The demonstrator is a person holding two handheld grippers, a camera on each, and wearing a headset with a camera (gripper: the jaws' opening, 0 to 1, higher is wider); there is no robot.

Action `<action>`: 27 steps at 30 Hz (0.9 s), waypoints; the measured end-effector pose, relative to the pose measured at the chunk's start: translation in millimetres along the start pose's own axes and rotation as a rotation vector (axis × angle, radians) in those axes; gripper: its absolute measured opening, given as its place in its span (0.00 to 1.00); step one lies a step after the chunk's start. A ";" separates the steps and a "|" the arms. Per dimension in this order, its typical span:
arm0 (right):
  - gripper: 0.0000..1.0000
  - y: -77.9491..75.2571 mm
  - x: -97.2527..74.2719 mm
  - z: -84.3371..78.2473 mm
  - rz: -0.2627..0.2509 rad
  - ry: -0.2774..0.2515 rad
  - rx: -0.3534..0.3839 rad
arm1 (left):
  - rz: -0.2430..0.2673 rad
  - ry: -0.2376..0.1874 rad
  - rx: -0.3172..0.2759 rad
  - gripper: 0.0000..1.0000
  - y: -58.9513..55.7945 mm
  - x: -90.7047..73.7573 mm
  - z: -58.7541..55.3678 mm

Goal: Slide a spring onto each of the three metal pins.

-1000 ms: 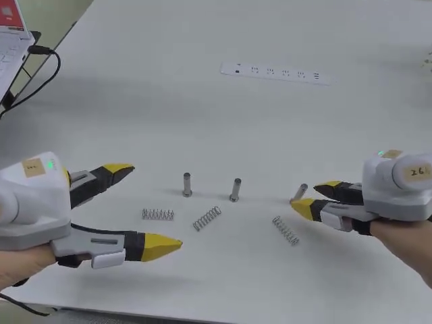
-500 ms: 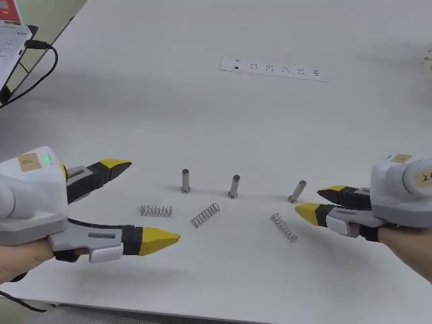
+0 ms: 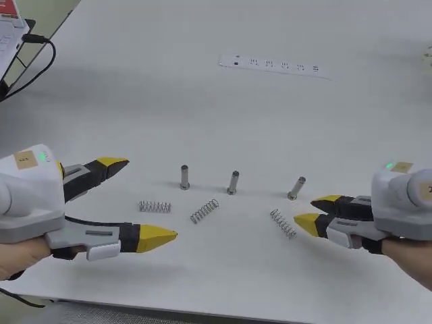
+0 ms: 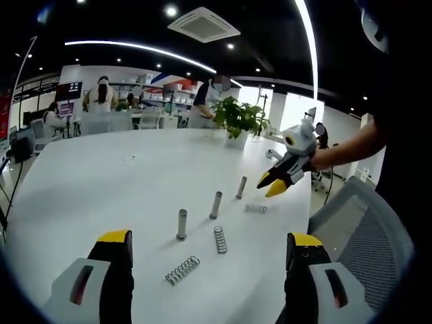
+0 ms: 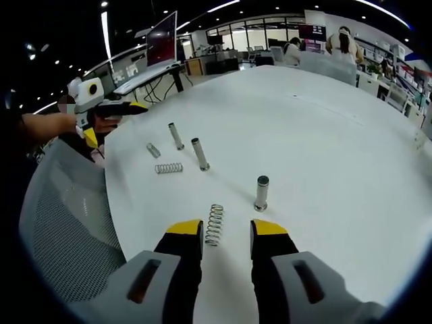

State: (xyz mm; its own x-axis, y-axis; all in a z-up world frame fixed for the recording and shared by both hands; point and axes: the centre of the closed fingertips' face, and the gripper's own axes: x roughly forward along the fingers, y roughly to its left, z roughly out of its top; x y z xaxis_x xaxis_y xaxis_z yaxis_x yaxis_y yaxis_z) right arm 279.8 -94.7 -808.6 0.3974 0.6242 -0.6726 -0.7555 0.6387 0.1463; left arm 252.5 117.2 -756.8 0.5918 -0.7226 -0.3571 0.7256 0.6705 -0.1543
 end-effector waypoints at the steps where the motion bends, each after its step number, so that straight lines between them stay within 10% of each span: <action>1: 0.27 3.2 1.0 -0.3 0.009 0.003 -0.006 | 0.000 0.000 0.000 0.92 -0.1 -0.1 0.4; 16: 0.23 21.3 23.2 -19.4 0.020 0.163 -0.201 | -0.007 -0.008 0.019 0.92 -3.4 -1.0 6.0; 27: 0.20 17.1 29.4 -21.9 0.006 0.196 -0.189 | -0.014 0.001 0.026 0.91 -5.1 -0.4 7.2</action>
State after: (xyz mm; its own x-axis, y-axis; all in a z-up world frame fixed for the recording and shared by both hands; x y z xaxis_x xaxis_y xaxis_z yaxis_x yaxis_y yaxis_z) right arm 267.2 -75.3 -841.8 0.2983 0.5167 -0.8025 -0.8484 0.5287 0.0250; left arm 251.1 112.9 -749.2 0.5816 -0.7315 -0.3559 0.7425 0.6561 -0.1350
